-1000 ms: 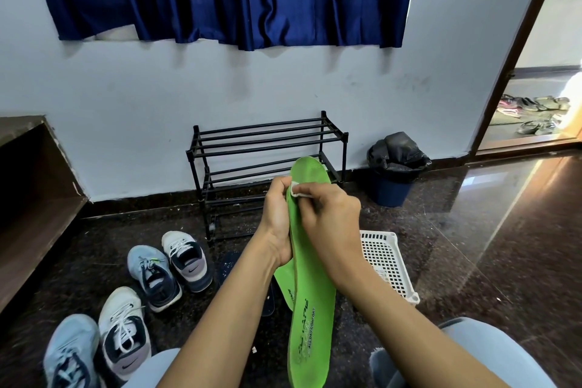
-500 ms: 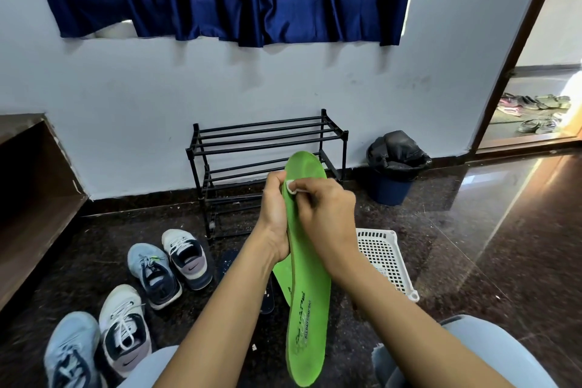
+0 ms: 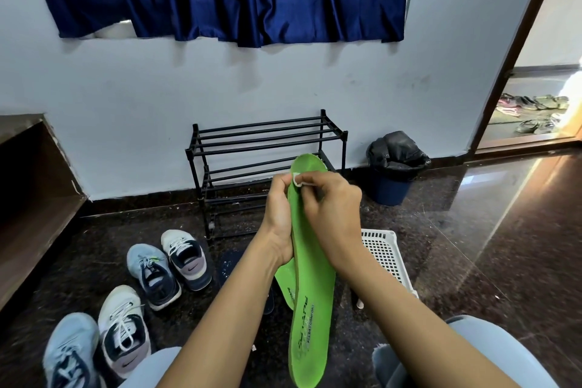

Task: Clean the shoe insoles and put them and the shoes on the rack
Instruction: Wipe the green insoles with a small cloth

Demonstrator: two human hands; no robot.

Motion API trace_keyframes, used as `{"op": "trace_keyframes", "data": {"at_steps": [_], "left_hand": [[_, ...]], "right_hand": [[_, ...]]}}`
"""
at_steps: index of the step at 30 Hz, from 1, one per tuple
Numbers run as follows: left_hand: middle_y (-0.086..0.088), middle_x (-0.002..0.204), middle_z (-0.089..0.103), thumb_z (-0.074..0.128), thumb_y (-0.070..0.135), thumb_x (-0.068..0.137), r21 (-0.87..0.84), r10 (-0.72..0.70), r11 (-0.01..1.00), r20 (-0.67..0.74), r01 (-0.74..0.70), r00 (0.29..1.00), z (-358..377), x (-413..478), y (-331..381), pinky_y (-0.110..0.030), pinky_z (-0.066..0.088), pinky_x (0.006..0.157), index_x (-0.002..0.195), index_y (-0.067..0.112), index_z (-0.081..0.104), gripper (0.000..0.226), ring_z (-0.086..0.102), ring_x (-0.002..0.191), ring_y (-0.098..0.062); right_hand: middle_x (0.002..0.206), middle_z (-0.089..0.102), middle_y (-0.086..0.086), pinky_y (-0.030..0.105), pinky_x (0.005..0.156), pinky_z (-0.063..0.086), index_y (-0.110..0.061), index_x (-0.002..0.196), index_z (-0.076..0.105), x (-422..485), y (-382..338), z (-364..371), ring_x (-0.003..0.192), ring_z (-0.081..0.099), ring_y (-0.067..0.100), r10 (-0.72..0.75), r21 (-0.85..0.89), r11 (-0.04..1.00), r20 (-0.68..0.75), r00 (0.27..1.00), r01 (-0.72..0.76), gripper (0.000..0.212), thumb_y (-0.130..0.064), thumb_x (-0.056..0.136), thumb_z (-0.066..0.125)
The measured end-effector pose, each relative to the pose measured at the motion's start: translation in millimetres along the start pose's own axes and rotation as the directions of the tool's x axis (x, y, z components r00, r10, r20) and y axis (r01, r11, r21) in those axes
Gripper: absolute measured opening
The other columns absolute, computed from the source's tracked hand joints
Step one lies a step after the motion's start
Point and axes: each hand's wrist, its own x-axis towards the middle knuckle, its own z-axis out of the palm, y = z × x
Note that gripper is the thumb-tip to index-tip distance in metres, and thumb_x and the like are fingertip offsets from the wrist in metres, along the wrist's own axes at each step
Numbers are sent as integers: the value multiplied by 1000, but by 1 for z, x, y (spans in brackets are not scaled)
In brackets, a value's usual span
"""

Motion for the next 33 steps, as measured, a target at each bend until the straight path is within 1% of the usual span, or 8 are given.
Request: {"op": "trace_keyframes", "data": {"at_steps": [3, 7, 12, 15, 20, 24, 28, 33], "left_hand": [[-5, 60, 61, 33, 45, 94, -7, -7, 1000, 2, 7, 1000, 3, -2, 0, -20, 45, 49, 72, 13, 65, 51, 60, 52, -19], [-5, 64, 58, 32, 42, 93, -6, 4, 1000, -5, -4, 1000, 2, -2, 7, -20, 44, 49, 74, 12, 61, 45, 57, 55, -18], [-5, 60, 61, 32, 39, 94, 22, 14, 1000, -8, -13, 1000, 3, -4, 3, -20, 45, 49, 74, 12, 65, 47, 59, 52, -19], [-4, 58, 61, 32, 38, 94, 38, 25, 999, -19, -25, 1000, 7, -6, 2, -21, 43, 49, 68, 14, 66, 49, 58, 51, -18], [-2, 61, 54, 32, 41, 89, 37, 30, 999, -95, -27, 995, 6, -7, 6, -26, 38, 54, 63, 17, 56, 43, 52, 56, -19], [-2, 52, 56, 29, 39, 94, 45, 11, 999, -51, -9, 999, 11, -9, 1, -20, 41, 47, 54, 16, 61, 56, 55, 46, -17], [-3, 55, 55, 30, 39, 93, 42, -5, 999, -44, 7, 999, 14, -11, 2, -21, 41, 48, 62, 14, 59, 50, 55, 49, -18], [-3, 58, 61, 29, 41, 94, 51, 10, 999, -52, -7, 999, 10, -9, 2, -24, 43, 52, 68, 14, 62, 50, 59, 55, -18]], "right_hand": [[86, 73, 2, 37, 77, 55, -13, 89, 75, 3, 3, -1, 80, 67, 18, 35, 10, 999, -4, 999, -35, 21, 0, 78, 63], [86, 73, -1, 28, 77, 52, -16, 92, 75, -9, -3, -3, 79, 66, 14, 47, 20, 999, 22, 999, -48, 22, -1, 79, 66], [87, 73, 2, 36, 80, 54, -13, 90, 75, 4, 3, 1, 81, 67, 15, 92, 51, 994, -6, 996, -92, 21, 0, 79, 64], [88, 73, 1, 34, 81, 54, -15, 91, 75, 6, 4, 0, 81, 67, 13, 123, 63, 991, -12, 992, -122, 22, 0, 79, 63], [86, 73, 0, 29, 77, 53, -15, 89, 75, -8, -4, 1, 77, 67, 14, 63, 40, 997, 27, 998, -64, 22, 1, 77, 65], [86, 73, 4, 42, 78, 54, -12, 89, 75, 9, 5, 0, 81, 68, 21, 54, 24, 998, 32, 998, -55, 20, 0, 78, 62], [88, 73, 5, 42, 80, 54, -11, 90, 75, 7, 5, 0, 83, 68, 21, 41, 14, 999, -10, 999, -41, 22, 2, 77, 62], [85, 72, 6, 38, 76, 54, -11, 88, 75, -2, 3, 2, 80, 66, 24, -18, -54, 998, 15, 1000, 18, 22, 3, 75, 63]]}}
